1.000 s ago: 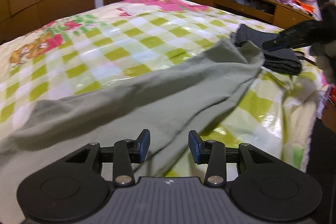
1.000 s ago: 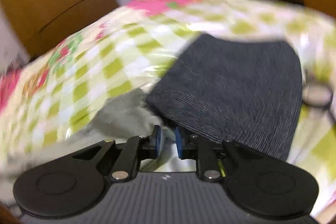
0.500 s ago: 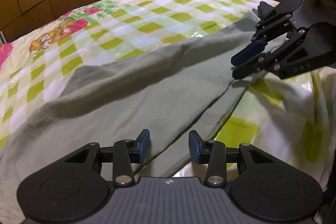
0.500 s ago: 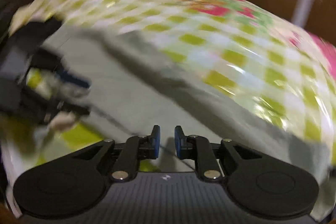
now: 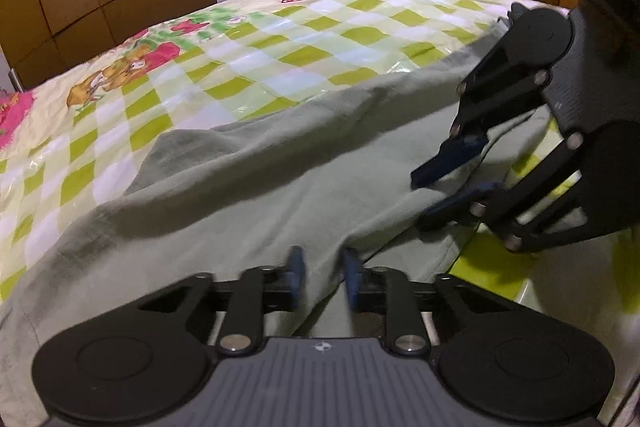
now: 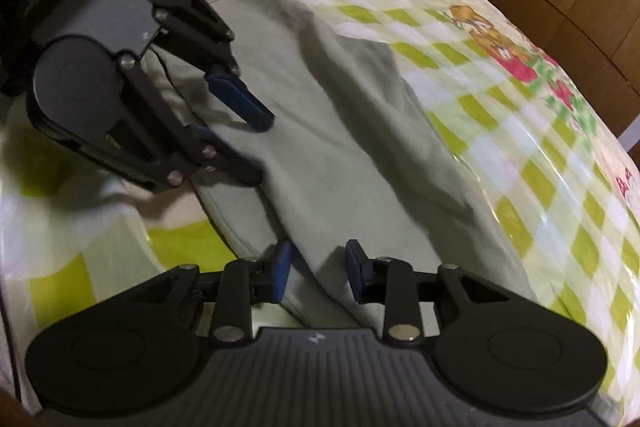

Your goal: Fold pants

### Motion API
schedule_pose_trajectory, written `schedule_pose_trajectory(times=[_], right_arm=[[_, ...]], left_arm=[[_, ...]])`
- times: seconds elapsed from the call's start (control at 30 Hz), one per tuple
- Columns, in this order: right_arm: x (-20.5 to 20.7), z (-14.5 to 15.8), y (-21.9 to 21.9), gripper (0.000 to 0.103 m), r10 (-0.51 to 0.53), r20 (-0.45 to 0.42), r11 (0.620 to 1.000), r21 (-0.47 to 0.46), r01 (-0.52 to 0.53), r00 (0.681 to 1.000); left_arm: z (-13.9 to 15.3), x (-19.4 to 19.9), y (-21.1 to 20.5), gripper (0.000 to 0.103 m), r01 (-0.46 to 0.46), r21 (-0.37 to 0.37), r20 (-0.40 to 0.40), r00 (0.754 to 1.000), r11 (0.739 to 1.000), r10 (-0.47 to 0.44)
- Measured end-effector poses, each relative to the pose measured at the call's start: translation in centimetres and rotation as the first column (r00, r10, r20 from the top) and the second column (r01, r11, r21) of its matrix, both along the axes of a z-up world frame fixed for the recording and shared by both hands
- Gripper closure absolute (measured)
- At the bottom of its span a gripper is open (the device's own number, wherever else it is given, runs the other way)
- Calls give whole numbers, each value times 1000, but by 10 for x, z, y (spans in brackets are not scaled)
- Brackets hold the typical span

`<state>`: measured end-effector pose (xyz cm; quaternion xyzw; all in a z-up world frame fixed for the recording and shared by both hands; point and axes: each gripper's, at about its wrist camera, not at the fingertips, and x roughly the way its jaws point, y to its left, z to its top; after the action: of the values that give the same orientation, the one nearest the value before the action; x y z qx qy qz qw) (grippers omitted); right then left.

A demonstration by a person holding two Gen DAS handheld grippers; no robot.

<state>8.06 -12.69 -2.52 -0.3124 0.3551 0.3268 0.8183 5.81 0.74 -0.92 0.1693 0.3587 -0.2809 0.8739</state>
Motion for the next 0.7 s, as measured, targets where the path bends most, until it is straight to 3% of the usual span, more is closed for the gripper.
schedule_pose_trajectory(times=[0.07, 0.1, 0.3, 0.37, 0.5, 0.57, 0.7], right_arm=[[6, 2, 0, 100, -43, -25, 999, 17, 44, 999], [8, 6, -2, 102, -65, -39, 997, 34, 67, 997], [-8, 55, -23, 102, -101, -116, 975, 184, 121, 988], [-18, 62, -24, 102, -80, -126, 974, 201, 104, 989], [-14, 26, -13, 97, -91, -167, 988, 109, 111, 982], [-11, 15, -10, 96, -102, -184, 990, 73, 117, 978], [-17, 39, -11, 93, -85, -149, 987, 121, 104, 985]], left_arm=[[5, 1, 6, 79, -8, -37, -13, 1000, 999, 8], [9, 0, 9, 80, -11, -47, -15, 1000, 999, 11], [35, -25, 22, 80, 28, -96, -17, 999, 995, -30], [31, -31, 24, 75, 33, -65, -27, 999, 997, -35], [6, -27, 29, 69, -11, 18, -99, 995, 1000, 12], [7, -31, 37, 68, -24, 30, -91, 995, 999, 27], [16, -36, 58, 65, -69, 36, -56, 996, 997, 71]])
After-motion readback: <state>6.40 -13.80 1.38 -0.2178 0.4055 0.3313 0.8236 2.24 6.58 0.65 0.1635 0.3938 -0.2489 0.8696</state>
